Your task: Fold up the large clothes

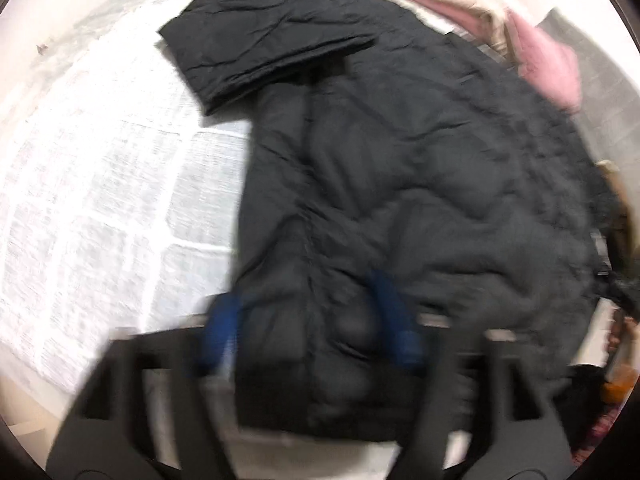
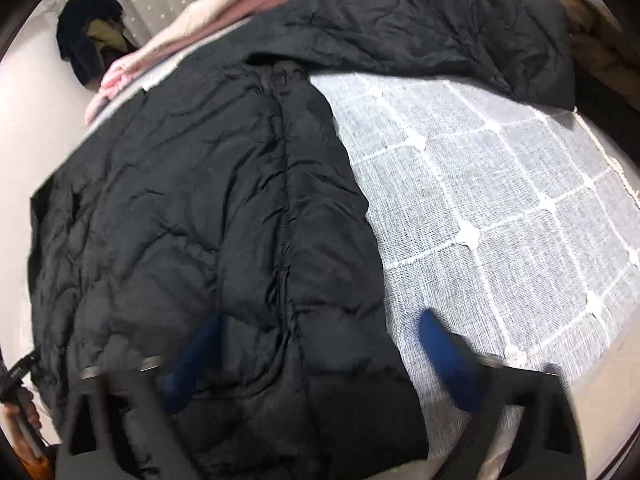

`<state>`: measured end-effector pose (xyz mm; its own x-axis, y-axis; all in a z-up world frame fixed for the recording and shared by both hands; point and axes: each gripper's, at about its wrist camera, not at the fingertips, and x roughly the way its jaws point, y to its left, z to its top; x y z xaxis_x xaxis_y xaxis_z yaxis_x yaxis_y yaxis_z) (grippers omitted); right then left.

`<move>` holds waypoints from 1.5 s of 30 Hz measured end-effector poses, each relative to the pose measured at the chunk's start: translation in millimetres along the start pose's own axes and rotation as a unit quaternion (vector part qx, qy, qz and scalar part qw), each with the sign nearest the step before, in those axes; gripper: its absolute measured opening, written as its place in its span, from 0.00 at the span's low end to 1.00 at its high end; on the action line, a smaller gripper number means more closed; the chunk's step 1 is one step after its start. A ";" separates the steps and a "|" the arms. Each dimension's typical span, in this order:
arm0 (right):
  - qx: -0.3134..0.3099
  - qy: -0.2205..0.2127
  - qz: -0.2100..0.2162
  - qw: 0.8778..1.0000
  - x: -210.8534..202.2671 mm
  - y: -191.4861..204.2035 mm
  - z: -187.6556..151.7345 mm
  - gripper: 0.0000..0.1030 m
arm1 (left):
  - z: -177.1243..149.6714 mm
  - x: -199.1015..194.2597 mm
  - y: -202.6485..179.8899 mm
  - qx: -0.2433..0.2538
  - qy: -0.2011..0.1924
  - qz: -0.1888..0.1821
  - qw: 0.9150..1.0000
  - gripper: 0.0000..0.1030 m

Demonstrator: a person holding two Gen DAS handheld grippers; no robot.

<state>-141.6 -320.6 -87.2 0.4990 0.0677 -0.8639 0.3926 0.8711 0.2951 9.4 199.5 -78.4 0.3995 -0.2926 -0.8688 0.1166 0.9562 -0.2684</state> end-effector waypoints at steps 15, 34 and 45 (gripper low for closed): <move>-0.068 -0.081 -0.211 0.972 -40.7 66.3 0.0 0.54 | 14.2 -47.4 -4.7 0.095 -0.058 0.086 0.990 0.81; -0.111 -0.111 -0.038 0.987 33.9 182.0 58.6 0.79 | 189.5 -10.1 11.4 0.135 -0.140 0.213 0.958 0.08; -0.168 -0.104 -0.088 0.976 54.6 200.7 76.5 0.79 | 307.5 -39.7 143.3 0.031 -0.179 0.404 0.897 0.07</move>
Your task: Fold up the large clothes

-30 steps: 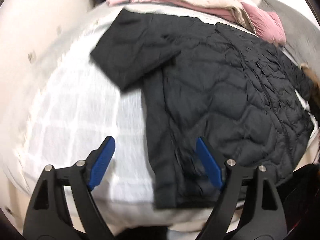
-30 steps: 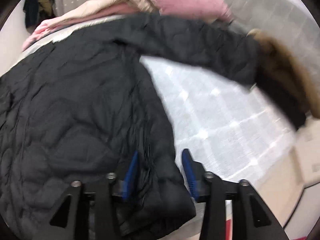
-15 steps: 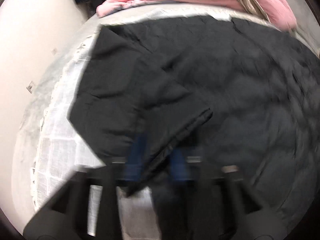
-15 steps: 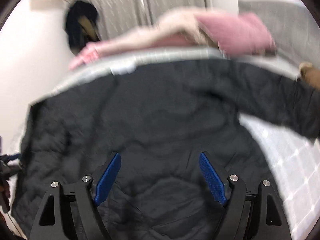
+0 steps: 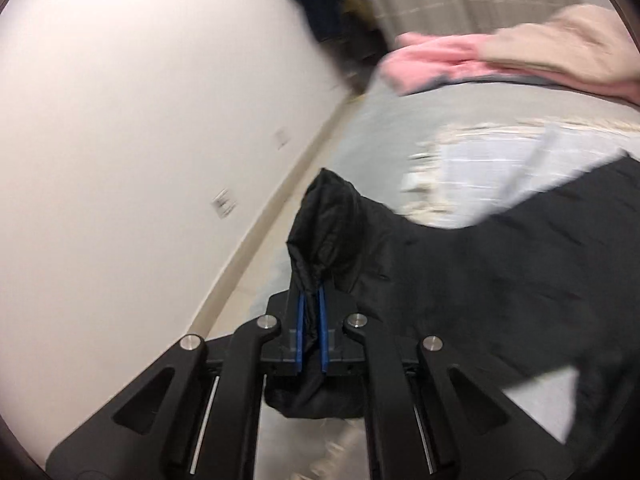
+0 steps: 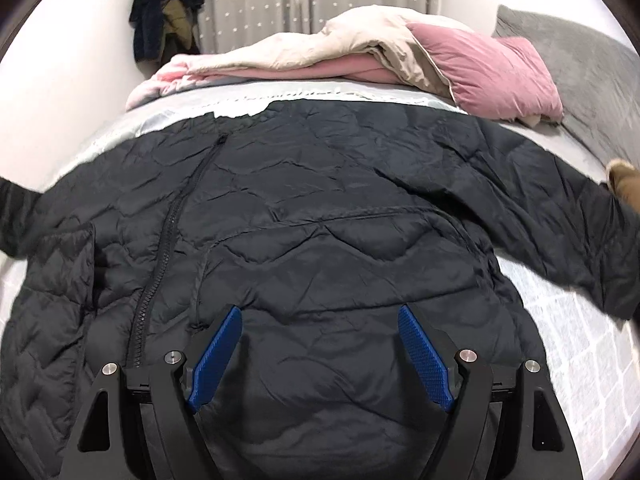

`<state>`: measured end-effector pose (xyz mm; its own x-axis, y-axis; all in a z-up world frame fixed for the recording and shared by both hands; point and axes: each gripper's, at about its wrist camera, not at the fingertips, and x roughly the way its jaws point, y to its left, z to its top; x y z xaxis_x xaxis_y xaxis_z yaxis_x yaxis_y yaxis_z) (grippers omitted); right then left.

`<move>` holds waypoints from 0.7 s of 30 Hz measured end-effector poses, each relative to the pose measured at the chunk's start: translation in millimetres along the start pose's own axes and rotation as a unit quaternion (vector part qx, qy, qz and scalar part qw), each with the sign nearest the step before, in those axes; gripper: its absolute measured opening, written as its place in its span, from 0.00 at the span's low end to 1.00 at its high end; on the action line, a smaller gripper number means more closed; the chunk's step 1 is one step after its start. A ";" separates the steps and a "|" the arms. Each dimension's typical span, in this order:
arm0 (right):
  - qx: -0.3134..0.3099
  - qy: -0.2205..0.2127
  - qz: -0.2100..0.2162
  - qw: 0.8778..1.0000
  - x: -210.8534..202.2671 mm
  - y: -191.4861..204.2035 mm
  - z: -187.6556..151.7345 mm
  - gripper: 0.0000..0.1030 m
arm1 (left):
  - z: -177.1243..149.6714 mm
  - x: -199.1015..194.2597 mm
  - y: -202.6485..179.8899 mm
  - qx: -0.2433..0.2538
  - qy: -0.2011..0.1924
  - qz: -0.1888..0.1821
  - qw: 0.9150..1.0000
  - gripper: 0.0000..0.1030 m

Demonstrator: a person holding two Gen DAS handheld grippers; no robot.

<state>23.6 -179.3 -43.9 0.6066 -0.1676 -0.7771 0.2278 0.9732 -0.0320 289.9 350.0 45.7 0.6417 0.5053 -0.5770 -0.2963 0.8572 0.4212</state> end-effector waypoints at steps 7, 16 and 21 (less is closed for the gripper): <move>0.020 0.006 -0.010 1.000 8.8 -3.5 5.7 0.79 | -33.6 81.2 37.5 -0.039 0.116 0.151 0.981 0.21; 0.053 -0.012 -0.008 0.998 -3.3 -31.2 15.9 0.79 | -54.1 54.6 14.8 -0.122 0.151 -0.059 0.979 0.78; 0.086 -0.006 0.007 0.996 -5.1 -46.1 13.8 0.79 | -54.8 0.2 -31.7 -0.106 0.144 -0.156 0.971 0.79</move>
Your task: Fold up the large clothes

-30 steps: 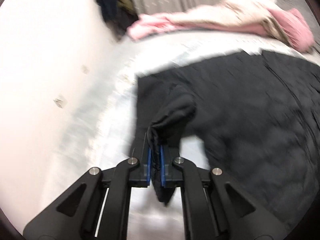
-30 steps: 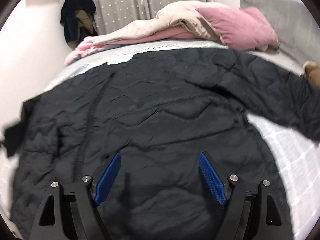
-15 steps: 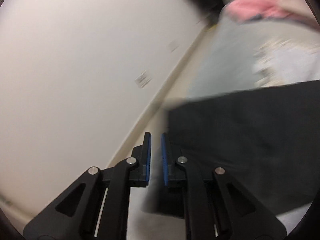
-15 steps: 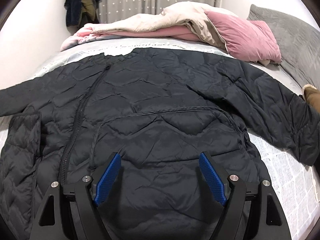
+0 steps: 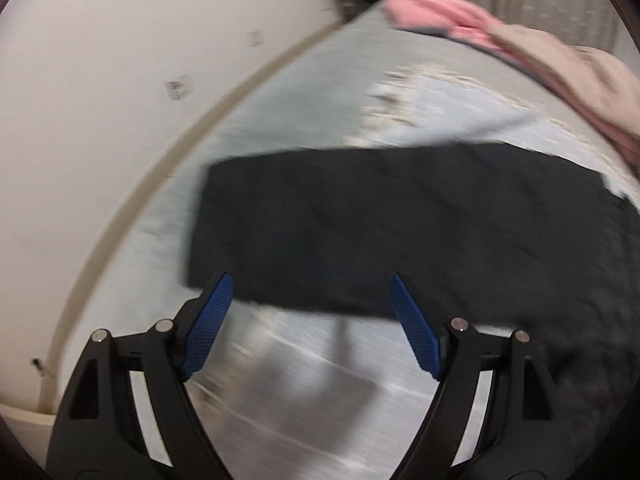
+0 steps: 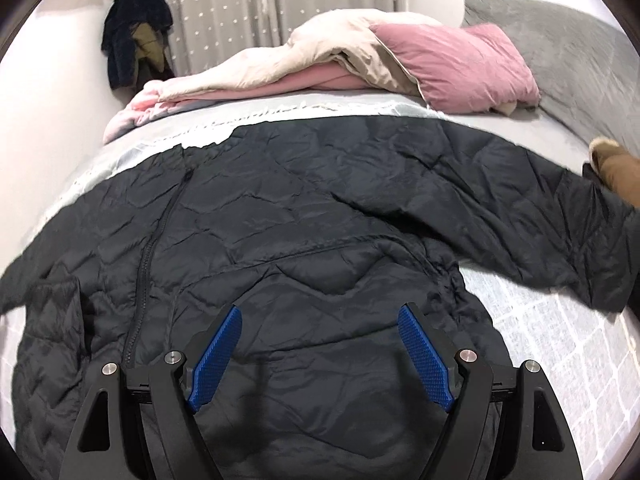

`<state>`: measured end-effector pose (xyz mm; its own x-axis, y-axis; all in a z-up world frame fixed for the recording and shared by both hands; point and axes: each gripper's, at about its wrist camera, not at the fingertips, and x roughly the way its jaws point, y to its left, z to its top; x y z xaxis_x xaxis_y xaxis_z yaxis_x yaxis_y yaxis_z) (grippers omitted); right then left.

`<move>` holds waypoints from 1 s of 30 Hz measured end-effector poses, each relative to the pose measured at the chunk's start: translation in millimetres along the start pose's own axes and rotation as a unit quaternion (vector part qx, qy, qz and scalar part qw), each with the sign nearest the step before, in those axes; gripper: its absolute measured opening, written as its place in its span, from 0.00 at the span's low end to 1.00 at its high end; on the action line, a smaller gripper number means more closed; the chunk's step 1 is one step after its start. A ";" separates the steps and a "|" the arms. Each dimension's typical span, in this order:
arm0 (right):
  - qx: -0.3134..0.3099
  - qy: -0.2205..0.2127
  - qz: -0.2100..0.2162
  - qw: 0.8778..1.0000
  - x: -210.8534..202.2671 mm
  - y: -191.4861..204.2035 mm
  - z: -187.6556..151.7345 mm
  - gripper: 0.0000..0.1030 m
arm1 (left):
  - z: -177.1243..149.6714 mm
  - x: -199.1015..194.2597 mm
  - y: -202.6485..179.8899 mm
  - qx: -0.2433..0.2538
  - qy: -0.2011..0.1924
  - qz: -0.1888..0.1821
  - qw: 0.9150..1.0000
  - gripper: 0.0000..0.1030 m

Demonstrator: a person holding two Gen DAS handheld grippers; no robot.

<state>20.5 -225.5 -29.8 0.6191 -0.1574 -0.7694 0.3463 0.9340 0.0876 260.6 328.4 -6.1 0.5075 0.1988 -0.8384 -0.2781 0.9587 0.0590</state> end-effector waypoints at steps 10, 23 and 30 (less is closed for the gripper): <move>0.064 0.025 0.014 0.998 -5.8 -51.5 -4.8 0.79 | -94.0 -58.1 -91.1 -0.003 0.033 -0.205 0.978 0.81; -0.110 0.039 -0.099 0.988 -16.0 -239.8 123.9 0.79 | -110.9 -76.9 -132.6 0.051 -0.083 -0.236 0.967 0.81; -0.141 0.196 -0.130 0.962 21.1 -305.2 154.0 0.79 | -98.9 -53.3 -135.1 0.038 -0.092 -0.237 0.966 0.81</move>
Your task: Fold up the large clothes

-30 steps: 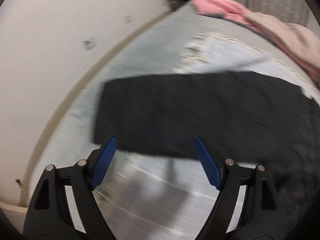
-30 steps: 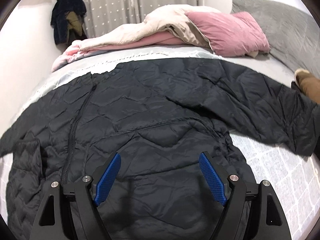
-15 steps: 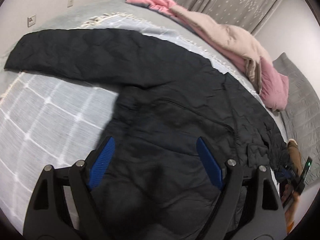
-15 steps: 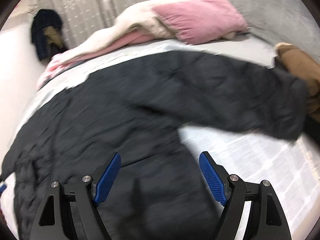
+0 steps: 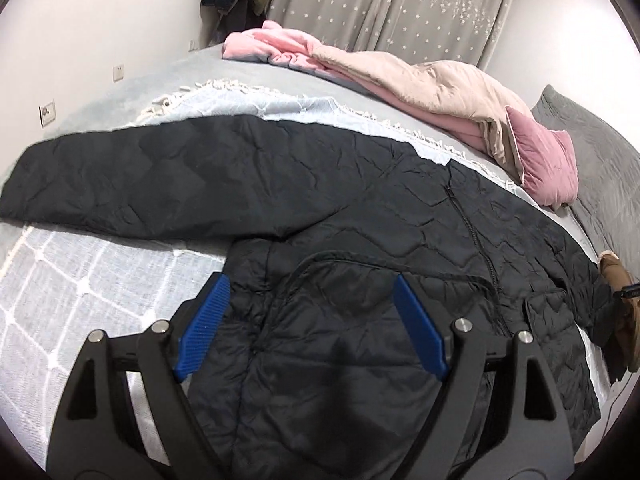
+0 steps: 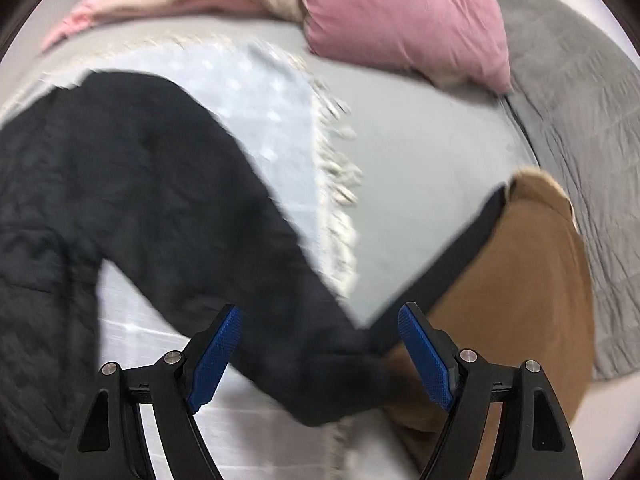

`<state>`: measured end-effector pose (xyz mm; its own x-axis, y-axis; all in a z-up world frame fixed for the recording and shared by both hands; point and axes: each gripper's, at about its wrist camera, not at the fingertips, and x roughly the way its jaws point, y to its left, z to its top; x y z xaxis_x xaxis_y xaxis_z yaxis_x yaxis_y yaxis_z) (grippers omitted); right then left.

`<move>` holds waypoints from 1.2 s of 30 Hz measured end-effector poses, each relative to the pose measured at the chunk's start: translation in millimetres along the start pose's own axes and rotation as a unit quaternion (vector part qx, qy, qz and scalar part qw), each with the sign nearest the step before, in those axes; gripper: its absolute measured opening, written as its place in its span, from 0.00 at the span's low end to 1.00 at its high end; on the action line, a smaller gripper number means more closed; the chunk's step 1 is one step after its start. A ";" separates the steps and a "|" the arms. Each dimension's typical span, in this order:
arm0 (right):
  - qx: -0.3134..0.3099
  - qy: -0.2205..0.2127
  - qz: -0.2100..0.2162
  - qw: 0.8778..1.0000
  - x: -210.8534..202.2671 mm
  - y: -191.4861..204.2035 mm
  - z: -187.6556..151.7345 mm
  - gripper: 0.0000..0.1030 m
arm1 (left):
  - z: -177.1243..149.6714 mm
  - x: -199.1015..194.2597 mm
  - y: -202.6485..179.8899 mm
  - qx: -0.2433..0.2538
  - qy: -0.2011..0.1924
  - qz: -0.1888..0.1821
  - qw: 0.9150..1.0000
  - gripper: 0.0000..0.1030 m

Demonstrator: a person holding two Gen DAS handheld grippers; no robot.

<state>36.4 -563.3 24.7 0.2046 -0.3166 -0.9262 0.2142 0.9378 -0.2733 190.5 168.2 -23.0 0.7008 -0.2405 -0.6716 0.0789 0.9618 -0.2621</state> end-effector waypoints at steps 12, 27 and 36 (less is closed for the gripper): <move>-0.035 0.019 -0.221 0.974 66.8 29.0 58.2 0.07 | -6.5 38.9 -27.7 0.038 0.027 0.029 0.998 0.81; 0.119 -0.087 -0.124 0.981 16.4 50.8 64.9 0.62 | 4.6 25.7 -19.7 0.035 0.044 -0.033 0.998 0.81; 0.086 -0.153 0.190 0.966 -50.0 207.4 31.5 0.72 | 7.4 39.6 -17.2 0.060 0.078 -0.091 0.991 0.81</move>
<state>100.7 -357.5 22.5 0.5666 -0.0058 -0.8240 0.2177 0.9655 0.1428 222.2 143.1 -40.0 0.5499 -0.4193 -0.7223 0.2845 0.9072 -0.3101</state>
